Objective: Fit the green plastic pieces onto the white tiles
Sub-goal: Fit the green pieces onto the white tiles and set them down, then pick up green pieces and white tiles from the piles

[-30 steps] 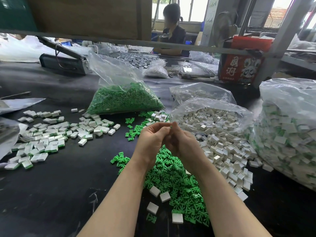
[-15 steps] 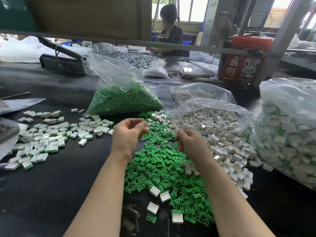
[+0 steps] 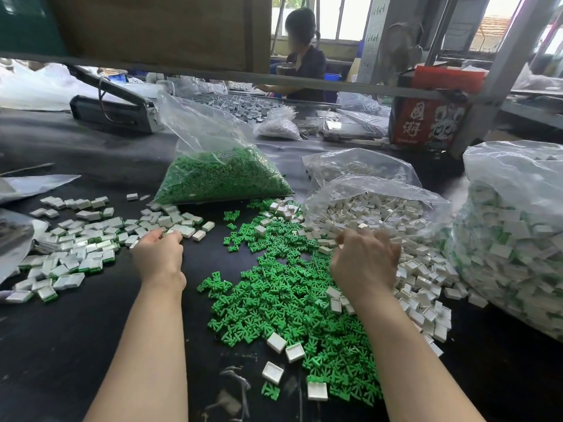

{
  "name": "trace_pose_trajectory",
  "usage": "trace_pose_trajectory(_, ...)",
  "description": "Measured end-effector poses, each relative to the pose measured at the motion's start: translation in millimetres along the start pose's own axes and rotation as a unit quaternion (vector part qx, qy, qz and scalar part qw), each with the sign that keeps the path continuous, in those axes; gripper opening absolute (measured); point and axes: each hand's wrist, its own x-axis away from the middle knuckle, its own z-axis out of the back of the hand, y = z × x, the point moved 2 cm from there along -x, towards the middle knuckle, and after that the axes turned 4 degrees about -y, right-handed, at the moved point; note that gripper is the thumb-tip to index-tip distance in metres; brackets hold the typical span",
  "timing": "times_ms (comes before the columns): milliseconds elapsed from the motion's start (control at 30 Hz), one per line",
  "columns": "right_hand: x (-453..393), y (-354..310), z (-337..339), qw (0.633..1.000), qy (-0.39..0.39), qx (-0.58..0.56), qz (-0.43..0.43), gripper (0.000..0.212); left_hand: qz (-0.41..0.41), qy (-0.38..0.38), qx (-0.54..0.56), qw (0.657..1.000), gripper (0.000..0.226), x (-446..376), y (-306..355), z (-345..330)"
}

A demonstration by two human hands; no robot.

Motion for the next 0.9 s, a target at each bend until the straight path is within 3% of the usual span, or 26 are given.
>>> trace_pose_trajectory(133,-3,14,2,0.99,-0.028,0.097,-0.097,0.034,-0.017,0.0,-0.053,0.998,0.055,1,1,-4)
trace_pose_trajectory(200,-3,20,0,0.983,-0.061,0.125,-0.122,0.036,-0.045,0.024,-0.1,0.994,0.046,6,5,-7)
trace_pose_trajectory(267,-3,22,-1,0.982,-0.067,0.127,-0.121,0.034,-0.091,0.033,-0.135,0.986,0.027,19,11,-14)
trace_pose_trajectory(367,-5,22,0,0.99,-0.039,0.098,-0.095,0.026,-0.149,-0.027,-0.174,0.973,0.016,47,15,-31)
trace_pose_trajectory(500,-6,21,1,0.997,0.036,-0.047,-0.044,0.023,-0.164,-0.203,-0.222,0.94,0.015,83,9,-54)
trace_pose_trajectory(667,-5,6,4,0.947,0.025,-0.314,0.067,0.032,-0.04,-0.4,-0.222,0.888,0.008,115,-9,-78)
trace_pose_trajectory(833,0,-8,5,0.861,-0.036,-0.488,0.14,0.049,0.048,-0.448,-0.165,0.878,0.016,125,-15,-87)
trace_pose_trajectory(900,2,-15,4,0.85,-0.051,-0.496,0.174,0.052,0.074,-0.463,-0.135,0.873,0.016,126,-14,-86)
